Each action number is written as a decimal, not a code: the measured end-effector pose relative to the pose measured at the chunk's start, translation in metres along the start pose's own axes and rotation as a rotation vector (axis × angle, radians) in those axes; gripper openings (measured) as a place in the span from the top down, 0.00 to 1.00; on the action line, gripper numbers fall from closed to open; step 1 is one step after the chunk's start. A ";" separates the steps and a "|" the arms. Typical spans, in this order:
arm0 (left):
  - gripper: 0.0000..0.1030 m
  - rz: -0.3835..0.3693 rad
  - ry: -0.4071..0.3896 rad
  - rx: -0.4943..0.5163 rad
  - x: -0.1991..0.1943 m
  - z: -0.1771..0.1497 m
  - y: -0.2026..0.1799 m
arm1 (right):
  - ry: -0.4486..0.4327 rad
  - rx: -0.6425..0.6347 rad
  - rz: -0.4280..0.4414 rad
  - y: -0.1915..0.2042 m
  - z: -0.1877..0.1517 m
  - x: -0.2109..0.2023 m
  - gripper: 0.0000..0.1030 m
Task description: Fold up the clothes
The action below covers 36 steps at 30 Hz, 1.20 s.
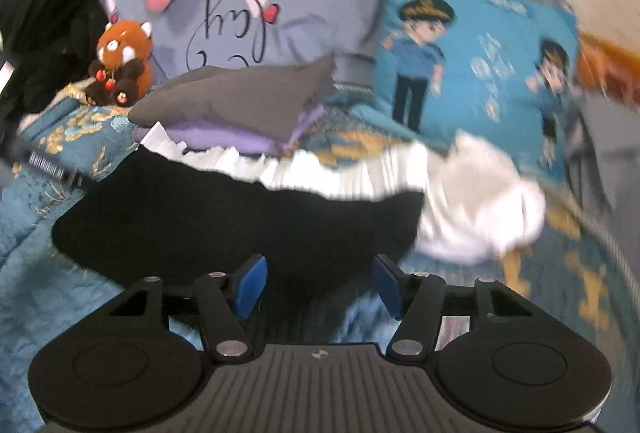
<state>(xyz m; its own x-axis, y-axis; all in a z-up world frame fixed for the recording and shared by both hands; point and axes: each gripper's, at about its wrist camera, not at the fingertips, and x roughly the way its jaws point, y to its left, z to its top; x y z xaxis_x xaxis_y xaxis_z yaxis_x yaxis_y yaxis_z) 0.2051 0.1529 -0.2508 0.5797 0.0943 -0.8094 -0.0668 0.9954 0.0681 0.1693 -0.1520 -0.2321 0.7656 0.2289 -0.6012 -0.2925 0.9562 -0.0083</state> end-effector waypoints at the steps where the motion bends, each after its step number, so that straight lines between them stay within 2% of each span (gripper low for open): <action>1: 0.00 0.001 0.006 -0.036 -0.003 -0.010 0.001 | 0.007 0.026 0.011 -0.001 -0.007 -0.003 0.42; 4: 0.00 -0.044 0.029 -0.239 -0.009 -0.031 0.015 | 0.029 0.184 0.070 -0.010 -0.021 -0.005 0.42; 8: 0.00 -0.187 0.106 -0.478 -0.002 -0.050 0.030 | 0.051 0.509 0.158 -0.029 -0.038 0.005 0.41; 11: 0.00 -0.203 0.119 -0.555 0.001 -0.057 0.030 | 0.068 0.681 0.174 -0.037 -0.049 0.017 0.40; 13: 0.00 -0.218 0.122 -0.588 0.002 -0.058 0.032 | 0.046 0.790 0.192 -0.041 -0.056 0.021 0.37; 18: 0.00 -0.293 0.148 -0.759 0.008 -0.057 0.050 | -0.010 0.994 0.225 -0.047 -0.062 0.028 0.24; 23: 0.00 -0.366 0.167 -0.848 0.011 -0.057 0.054 | -0.015 1.078 0.241 -0.050 -0.060 0.033 0.23; 26: 0.00 -0.476 0.185 -0.916 0.015 -0.062 0.053 | -0.015 1.081 0.247 -0.049 -0.061 0.033 0.23; 29: 0.01 -0.514 0.186 -0.956 0.019 -0.065 0.053 | -0.016 1.095 0.252 -0.051 -0.062 0.033 0.23; 31: 0.02 -0.566 0.188 -0.990 0.024 -0.066 0.053 | -0.015 1.104 0.252 -0.052 -0.062 0.034 0.23; 33: 0.14 -0.613 0.195 -1.023 0.030 -0.067 0.053 | -0.017 1.110 0.250 -0.052 -0.062 0.035 0.24; 36: 0.29 -0.623 0.203 -1.049 0.040 -0.066 0.050 | -0.024 1.110 0.244 -0.051 -0.061 0.037 0.24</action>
<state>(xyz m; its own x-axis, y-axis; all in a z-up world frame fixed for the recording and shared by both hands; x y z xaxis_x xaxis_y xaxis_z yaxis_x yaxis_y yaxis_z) 0.1711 0.2052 -0.3187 0.6159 -0.4880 -0.6184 -0.4973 0.3679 -0.7857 0.1780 -0.2030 -0.3027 0.7721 0.4230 -0.4743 0.2249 0.5162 0.8264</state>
